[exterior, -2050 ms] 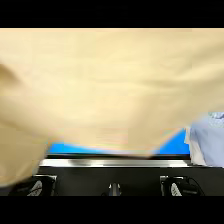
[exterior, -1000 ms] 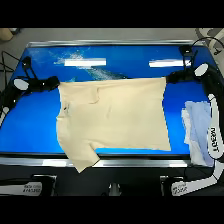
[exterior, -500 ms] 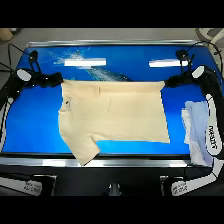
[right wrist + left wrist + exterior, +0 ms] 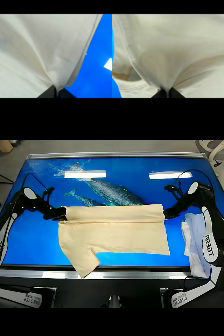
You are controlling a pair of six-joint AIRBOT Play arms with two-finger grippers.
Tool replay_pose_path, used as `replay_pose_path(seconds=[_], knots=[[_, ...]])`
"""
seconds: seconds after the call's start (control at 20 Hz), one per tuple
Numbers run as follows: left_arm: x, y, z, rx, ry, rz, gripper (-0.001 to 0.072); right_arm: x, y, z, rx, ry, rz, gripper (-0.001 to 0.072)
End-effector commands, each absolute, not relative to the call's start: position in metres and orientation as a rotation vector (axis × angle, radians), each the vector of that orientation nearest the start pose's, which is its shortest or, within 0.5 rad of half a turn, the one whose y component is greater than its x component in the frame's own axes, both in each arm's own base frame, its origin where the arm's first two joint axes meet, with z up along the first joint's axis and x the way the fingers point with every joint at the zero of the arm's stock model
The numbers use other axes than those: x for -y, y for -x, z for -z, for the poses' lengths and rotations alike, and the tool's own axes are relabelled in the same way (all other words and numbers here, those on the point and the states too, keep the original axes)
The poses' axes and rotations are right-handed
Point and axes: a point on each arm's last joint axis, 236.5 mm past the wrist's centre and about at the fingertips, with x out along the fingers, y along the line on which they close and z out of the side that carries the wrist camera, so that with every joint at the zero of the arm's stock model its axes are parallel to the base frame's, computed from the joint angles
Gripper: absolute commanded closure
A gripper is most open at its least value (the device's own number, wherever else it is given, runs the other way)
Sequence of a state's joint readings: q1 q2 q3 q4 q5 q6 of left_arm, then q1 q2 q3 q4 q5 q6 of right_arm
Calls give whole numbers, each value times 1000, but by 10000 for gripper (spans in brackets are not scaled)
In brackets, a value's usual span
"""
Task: Fold the shirts.
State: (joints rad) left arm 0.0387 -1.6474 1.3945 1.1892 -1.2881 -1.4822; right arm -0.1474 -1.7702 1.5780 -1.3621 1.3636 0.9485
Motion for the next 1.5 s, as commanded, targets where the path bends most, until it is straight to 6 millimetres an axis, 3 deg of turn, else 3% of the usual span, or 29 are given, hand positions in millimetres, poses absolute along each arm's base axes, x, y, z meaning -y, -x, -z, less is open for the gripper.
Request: replay_pose_path(seconds=[0.0,0.1,0.15,0.2,0.25,0.3,0.35,0.4,0.5,0.6,0.8,0.9,1.1,1.45], knots=[[68,-398,62,-1586,344,223,673,15,-426,79,-1537,154,-492,697],[69,-394,64,-1608,362,209,673,9,-427,81,-1535,124,-502,695],[69,-391,63,-1620,361,212,672,8,-428,78,-1530,116,-495,652],[68,-387,62,-1634,362,214,637,8,-428,75,-1524,116,-493,558],[68,-382,60,-1658,376,211,444,8,-428,70,-1520,118,-492,456],[66,-375,56,-1681,379,215,229,10,-425,64,-1519,129,-494,446],[63,-369,49,-1691,376,224,193,13,-422,57,-1523,149,-489,402],[60,-366,39,-1684,369,235,195,18,-411,50,-1557,170,-490,291],[53,-357,17,-1639,368,233,212,23,-385,45,-1655,187,-506,274],[55,-327,13,-1632,358,248,212,4,-363,48,-1678,129,-589,290],[81,-225,50,-1717,484,335,211,0,-337,53,-1654,152,-609,292],[84,-200,66,-1717,562,306,211,4,-328,53,-1672,173,-599,294],[84,-190,83,-1703,598,260,211,2,-328,50,-1662,170,-601,309],[99,-221,101,-1593,569,206,212,3,-332,51,-1649,169,-586,309]])
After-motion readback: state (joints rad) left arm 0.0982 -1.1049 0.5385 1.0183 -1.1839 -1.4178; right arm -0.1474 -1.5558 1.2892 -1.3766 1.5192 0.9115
